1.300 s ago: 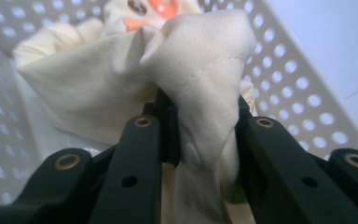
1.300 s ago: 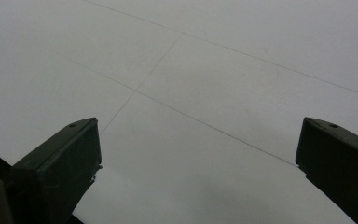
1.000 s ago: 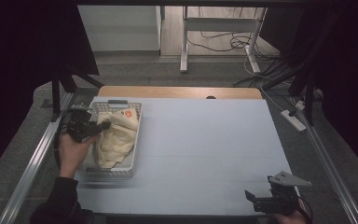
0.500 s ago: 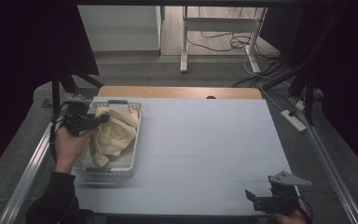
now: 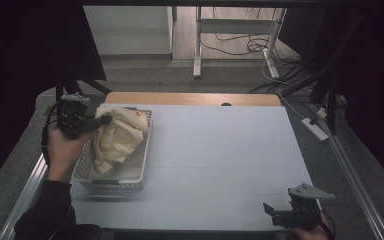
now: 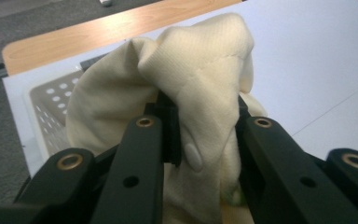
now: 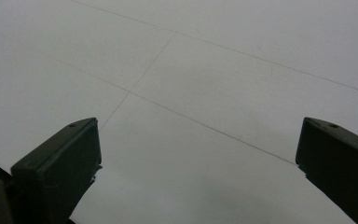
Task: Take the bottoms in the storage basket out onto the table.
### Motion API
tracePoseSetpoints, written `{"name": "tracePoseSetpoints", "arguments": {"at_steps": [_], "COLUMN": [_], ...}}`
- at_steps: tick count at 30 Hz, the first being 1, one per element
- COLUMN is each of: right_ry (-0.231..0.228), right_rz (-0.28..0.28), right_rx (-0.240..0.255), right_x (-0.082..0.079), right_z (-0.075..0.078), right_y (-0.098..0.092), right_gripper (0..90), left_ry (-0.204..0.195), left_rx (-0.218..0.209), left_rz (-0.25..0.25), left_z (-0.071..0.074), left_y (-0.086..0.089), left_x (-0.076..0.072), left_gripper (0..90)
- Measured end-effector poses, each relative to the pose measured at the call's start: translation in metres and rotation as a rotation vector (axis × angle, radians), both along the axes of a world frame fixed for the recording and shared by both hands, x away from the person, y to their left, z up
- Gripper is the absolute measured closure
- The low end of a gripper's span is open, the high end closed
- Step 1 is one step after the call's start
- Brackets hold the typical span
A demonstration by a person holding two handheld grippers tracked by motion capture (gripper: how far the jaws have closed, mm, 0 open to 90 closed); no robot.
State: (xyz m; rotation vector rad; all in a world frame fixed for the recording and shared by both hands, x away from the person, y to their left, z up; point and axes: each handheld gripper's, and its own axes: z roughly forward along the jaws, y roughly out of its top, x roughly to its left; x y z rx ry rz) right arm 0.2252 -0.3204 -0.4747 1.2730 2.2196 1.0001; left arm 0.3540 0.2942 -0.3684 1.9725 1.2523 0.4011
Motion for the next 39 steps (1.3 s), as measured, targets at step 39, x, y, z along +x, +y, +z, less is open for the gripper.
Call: {"name": "tracePoseSetpoints", "arguments": {"at_steps": [39], "right_ry": [0.0], "right_rz": [0.0], "right_rx": [0.003], "right_x": [0.0], "right_z": [0.0], "right_y": [-0.001], "right_gripper": [0.4], "left_ry": [-0.088], "left_rx": [0.019], "left_rz": [-0.191], "left_z": [0.064], "left_y": [-0.066], "left_x": [0.005], "left_gripper": [75.4]}}
